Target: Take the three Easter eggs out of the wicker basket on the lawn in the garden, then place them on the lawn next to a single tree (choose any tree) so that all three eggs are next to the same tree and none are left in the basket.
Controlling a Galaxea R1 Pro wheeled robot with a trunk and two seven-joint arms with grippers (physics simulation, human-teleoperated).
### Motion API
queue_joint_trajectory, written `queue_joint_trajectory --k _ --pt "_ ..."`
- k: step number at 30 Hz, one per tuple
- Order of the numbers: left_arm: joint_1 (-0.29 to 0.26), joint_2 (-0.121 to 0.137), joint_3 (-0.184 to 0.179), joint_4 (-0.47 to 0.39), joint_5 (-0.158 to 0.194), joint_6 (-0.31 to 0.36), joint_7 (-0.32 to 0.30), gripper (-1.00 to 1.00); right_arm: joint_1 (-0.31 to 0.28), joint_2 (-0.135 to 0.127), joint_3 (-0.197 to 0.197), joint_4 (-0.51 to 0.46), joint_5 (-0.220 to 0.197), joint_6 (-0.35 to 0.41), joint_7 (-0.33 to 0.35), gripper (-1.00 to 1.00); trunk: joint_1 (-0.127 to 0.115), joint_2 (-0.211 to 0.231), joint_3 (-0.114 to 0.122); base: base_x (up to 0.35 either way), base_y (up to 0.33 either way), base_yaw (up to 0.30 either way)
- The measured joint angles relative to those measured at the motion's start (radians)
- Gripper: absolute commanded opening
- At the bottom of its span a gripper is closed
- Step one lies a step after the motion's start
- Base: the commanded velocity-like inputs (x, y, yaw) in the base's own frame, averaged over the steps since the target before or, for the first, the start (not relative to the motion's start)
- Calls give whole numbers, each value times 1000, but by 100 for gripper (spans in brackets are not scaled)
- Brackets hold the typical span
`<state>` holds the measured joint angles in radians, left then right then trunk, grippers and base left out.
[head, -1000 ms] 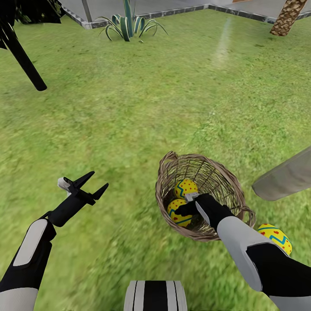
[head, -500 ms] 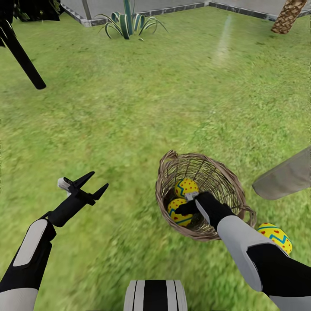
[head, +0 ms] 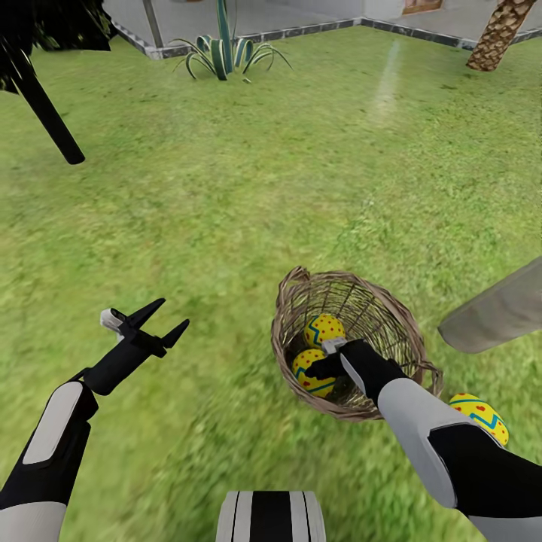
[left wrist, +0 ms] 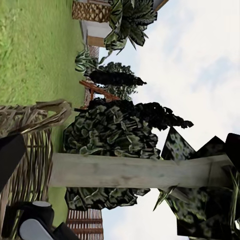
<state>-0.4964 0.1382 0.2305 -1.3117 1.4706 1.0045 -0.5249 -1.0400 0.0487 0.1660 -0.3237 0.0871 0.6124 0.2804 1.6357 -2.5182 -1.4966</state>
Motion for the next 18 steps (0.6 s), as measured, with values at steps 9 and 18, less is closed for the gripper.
queue_joint_trajectory --k 9,18 --pt "0 0 0 1 0 0 0 100 0 1 0 1 -1 0 0 -100 -1 0 8 0 0 0" --pt "0 0 -2 1 0 0 1 100 0 -2 -1 2 -1 2 0 -100 -5 3 42 0 0 0"
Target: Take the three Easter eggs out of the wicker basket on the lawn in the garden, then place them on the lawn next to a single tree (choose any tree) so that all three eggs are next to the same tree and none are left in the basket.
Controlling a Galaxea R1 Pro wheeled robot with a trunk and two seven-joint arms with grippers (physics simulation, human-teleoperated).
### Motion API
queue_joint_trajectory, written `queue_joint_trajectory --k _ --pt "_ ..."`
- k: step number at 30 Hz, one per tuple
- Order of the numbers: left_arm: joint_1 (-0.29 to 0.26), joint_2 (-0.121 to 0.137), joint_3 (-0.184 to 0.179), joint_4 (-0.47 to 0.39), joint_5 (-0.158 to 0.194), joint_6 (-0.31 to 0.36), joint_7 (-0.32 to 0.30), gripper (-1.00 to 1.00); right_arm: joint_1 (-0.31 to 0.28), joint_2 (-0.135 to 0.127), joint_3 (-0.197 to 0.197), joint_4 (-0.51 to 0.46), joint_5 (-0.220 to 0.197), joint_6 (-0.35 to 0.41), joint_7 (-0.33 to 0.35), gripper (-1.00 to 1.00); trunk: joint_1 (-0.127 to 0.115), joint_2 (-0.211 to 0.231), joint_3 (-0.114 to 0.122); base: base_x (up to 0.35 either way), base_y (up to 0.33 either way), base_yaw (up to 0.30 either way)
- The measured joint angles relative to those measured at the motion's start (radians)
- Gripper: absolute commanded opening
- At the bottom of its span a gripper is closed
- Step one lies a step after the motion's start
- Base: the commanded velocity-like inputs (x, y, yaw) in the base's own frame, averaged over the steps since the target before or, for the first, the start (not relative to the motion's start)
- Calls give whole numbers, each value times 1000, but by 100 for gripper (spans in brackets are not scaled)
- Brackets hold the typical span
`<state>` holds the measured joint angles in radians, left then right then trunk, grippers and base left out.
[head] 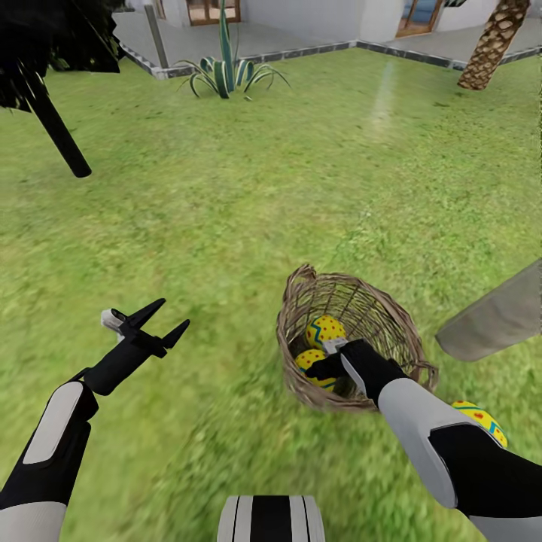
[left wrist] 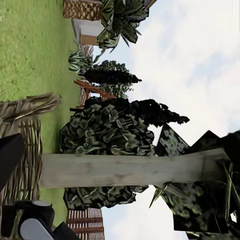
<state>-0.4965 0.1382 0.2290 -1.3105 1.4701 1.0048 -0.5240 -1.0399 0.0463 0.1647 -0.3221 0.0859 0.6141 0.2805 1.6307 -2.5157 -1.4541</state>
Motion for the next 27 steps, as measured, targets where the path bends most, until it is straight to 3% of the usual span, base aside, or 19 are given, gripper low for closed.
queue_joint_trajectory --k 27 --pt "0 0 0 2 0 3 6 100 0 3 2 2 -5 1 0 -100 -12 6 104 0 0 0"
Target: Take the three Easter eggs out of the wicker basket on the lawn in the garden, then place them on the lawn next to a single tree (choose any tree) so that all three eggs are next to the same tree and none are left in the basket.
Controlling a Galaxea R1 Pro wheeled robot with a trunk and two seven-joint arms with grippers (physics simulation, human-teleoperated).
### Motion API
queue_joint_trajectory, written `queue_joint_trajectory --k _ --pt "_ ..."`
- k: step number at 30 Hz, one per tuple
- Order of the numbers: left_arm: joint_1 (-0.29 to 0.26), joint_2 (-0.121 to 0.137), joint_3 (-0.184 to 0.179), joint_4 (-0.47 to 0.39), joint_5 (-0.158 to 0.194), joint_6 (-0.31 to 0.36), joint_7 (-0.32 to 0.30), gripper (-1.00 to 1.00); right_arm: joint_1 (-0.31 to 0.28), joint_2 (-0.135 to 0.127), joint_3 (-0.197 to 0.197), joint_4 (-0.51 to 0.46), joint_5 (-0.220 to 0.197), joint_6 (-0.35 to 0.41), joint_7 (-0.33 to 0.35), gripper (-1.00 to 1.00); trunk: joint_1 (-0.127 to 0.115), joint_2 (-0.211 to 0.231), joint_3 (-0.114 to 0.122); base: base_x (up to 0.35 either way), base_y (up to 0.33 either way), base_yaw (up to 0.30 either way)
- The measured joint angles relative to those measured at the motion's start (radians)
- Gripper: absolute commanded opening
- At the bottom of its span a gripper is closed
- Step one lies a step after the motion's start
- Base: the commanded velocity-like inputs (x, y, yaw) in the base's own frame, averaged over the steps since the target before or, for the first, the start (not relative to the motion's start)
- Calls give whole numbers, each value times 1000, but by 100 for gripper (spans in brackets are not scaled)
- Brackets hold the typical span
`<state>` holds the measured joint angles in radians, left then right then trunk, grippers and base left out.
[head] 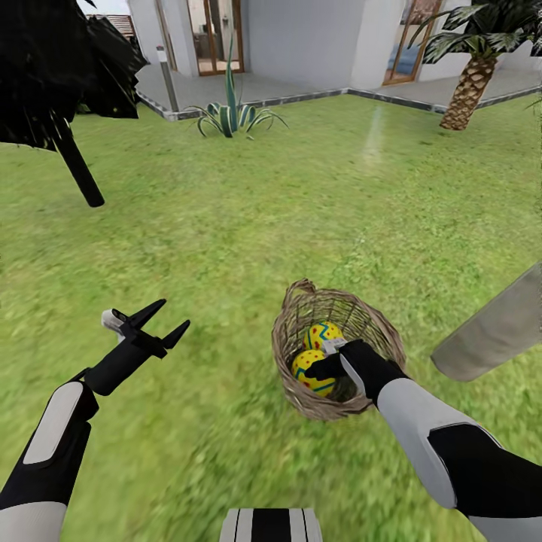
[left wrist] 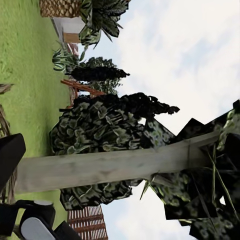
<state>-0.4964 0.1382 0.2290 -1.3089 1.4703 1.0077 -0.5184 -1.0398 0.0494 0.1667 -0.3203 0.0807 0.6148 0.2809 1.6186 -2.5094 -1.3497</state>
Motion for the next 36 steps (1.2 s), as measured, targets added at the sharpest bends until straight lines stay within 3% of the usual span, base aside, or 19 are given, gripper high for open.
queue_joint_trajectory --k 36 --pt "0 1 0 3 0 2 1 100 0 -8 0 -15 4 6 0 -100 -16 8 139 -24 0 0"
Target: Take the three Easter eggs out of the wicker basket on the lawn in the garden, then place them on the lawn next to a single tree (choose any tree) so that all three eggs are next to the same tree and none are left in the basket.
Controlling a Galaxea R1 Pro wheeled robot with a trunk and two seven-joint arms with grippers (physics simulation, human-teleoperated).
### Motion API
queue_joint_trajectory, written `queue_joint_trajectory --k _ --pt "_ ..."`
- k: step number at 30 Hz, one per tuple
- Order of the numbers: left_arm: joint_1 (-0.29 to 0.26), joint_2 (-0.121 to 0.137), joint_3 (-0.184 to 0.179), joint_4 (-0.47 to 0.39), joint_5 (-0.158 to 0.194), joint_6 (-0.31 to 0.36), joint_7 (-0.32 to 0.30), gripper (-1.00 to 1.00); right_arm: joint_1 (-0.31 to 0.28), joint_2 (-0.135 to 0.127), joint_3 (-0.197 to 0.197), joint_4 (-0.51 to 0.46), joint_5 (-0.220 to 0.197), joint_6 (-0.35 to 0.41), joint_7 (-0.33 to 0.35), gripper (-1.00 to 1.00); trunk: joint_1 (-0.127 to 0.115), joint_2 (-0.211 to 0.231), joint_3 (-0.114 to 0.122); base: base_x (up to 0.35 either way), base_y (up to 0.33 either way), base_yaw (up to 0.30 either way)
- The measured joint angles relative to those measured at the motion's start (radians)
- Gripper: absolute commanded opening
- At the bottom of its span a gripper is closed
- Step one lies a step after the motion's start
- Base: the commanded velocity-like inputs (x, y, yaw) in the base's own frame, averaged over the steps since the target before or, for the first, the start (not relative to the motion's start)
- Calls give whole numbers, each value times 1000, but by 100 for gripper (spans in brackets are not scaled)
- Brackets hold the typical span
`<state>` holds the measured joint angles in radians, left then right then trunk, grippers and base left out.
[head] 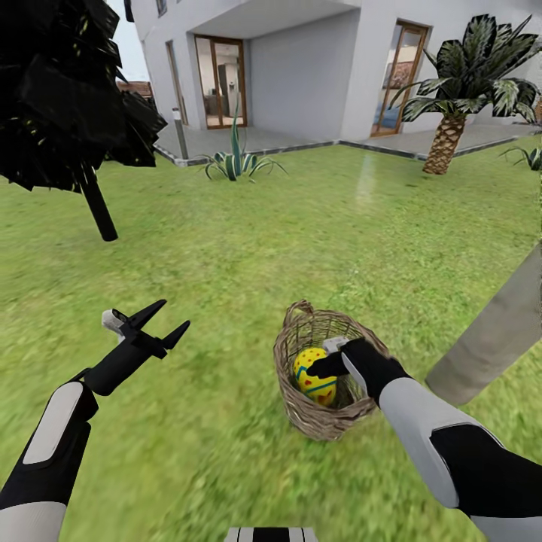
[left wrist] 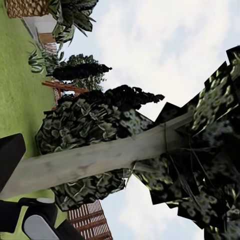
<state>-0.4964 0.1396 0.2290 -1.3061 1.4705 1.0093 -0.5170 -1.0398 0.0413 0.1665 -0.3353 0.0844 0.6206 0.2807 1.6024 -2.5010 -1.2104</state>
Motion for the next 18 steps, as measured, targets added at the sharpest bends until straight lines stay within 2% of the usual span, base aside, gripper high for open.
queue_joint_trajectory --k 5,18 --pt "0 0 0 -1 0 0 0 100 0 -1 -1 -22 -2 0 0 -100 -2 1 19 0 0 0" --pt "0 -1 0 0 0 0 0 100 -1 -5 -4 -25 -3 17 0 -100 -52 92 60 0 0 0"
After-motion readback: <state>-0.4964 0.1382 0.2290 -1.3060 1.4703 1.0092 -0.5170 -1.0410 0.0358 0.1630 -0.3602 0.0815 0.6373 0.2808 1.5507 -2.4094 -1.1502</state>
